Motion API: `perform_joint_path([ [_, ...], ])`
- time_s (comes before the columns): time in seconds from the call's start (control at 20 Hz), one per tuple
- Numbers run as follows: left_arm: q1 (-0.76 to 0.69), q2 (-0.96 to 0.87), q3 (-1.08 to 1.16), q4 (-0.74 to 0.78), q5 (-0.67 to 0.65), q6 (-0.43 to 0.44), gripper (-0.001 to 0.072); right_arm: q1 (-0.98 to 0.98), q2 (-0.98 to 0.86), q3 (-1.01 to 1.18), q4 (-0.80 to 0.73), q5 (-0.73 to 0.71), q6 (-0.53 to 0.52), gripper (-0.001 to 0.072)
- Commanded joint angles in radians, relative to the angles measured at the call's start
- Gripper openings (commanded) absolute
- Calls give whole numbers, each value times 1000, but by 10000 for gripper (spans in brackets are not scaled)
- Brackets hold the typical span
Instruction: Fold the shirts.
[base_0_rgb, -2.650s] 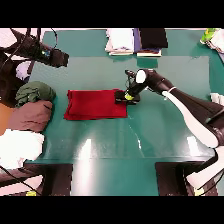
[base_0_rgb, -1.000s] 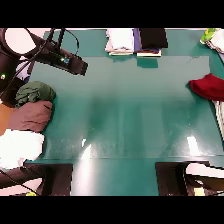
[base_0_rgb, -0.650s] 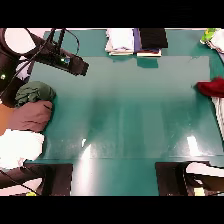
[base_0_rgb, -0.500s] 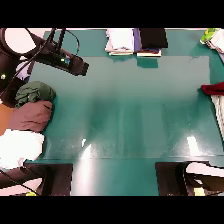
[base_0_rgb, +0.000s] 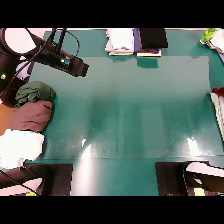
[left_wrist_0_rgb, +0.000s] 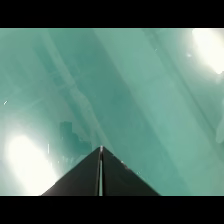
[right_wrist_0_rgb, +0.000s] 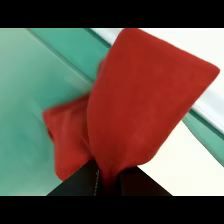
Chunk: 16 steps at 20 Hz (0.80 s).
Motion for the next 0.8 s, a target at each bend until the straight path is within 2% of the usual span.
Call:
perform_joint_path([
  [0.0, 0, 0, 0, 0, -2, 3, 27, -26, 64, -151, -159, 17, -36, 21],
  [0.2, 0, 0, 0, 0, -3, 3, 27, -26, 138, -369, -354, -33, -39, 23],
  [0.45, 0, 0, 0, -2, -8, 3, 27, -26, 140, -492, -422, -61, -40, 27],
  [0.5, 0, 0, 0, -2, -8, 2, 27, -30, 140, -503, -421, -76, -40, 77],
  [0.6, 0, 0, 0, -3, -9, 2, 27, -44, 141, -504, -417, -98, -39, 452],
  [0.65, 0, 0, 0, -3, -9, 2, 27, -44, 142, -494, -408, -100, -39, 534],
  [0.75, 0, 0, 0, -3, -7, 2, 27, -27, 142, -444, -325, -111, -39, 533],
])
